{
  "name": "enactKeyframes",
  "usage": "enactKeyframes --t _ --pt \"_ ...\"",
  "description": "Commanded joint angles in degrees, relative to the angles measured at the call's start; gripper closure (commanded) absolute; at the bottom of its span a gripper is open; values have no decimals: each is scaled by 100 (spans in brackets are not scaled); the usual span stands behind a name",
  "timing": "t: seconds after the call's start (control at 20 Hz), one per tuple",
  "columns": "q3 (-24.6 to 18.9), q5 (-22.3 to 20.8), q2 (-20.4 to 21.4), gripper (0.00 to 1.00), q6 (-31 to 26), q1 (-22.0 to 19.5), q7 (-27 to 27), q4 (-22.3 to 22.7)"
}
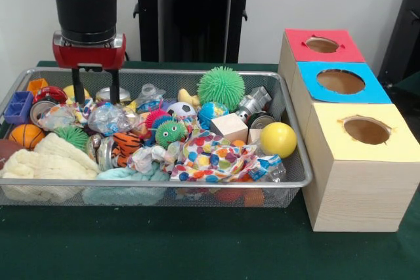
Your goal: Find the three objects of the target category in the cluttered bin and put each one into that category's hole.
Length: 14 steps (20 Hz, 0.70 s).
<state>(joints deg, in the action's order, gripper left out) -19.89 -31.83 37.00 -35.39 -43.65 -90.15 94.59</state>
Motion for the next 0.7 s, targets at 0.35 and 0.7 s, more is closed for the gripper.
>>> enactKeyframes --t 0.35,0.7 --pt "182 -604 -823 0 507 -22 -25 -324" --pt "236 -616 -981 0 606 15 -125 -344"
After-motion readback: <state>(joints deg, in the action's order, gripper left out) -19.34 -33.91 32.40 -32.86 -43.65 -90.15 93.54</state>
